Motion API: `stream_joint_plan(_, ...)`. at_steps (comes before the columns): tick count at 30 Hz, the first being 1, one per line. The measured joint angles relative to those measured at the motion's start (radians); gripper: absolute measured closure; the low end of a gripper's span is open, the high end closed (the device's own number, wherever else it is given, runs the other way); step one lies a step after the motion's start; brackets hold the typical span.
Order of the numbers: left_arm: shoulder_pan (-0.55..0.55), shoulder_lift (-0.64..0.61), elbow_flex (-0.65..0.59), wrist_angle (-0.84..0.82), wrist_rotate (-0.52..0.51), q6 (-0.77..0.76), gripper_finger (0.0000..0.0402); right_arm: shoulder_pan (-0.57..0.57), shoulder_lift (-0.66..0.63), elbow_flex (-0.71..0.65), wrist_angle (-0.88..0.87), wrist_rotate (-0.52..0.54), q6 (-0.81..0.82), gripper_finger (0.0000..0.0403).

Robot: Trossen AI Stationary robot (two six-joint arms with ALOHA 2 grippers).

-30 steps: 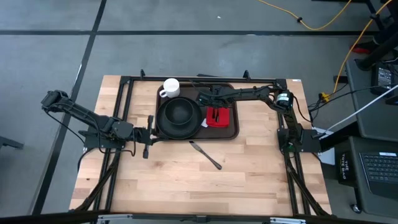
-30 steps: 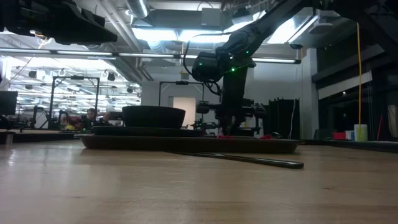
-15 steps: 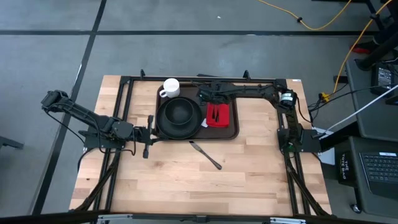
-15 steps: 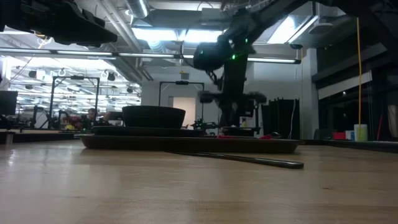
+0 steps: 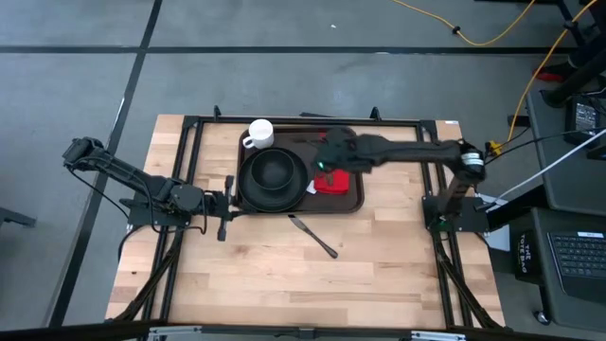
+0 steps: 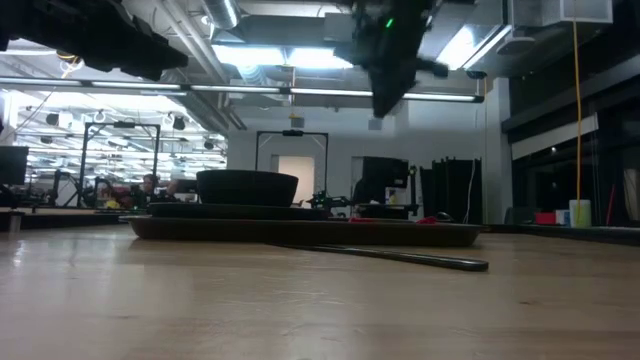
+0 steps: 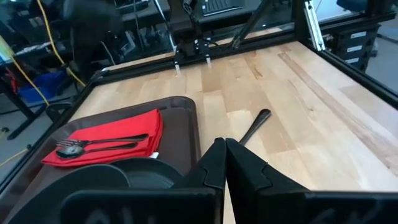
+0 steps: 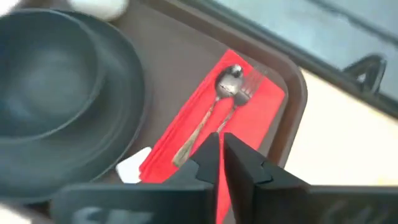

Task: Set up tray
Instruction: Put the black table knife to the right of the black fork on top of the table napkin on the brown serving tray

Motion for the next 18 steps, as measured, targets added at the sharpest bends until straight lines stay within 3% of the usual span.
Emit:
stream_joint_plan(3, 0.000, 0.000, 0.000, 0.000, 0.021, -0.002, 0.0400, 0.100, -0.065, -0.056, 0.002, 0.072, 0.024, 0.0396)
stream_joint_plan(6, 0.000, 0.000, 0.000, 0.000, 0.065, -0.017, 0.0398, 0.201, -0.126, -0.136, 0.022, 0.096, 0.033, 0.0391)
stream_joint_plan(18, 0.000, 0.000, 0.000, 0.000, 0.122, -0.025, 0.0398, 0.552, -0.244, -0.518, 0.460, 0.229, 0.025, 0.0388)
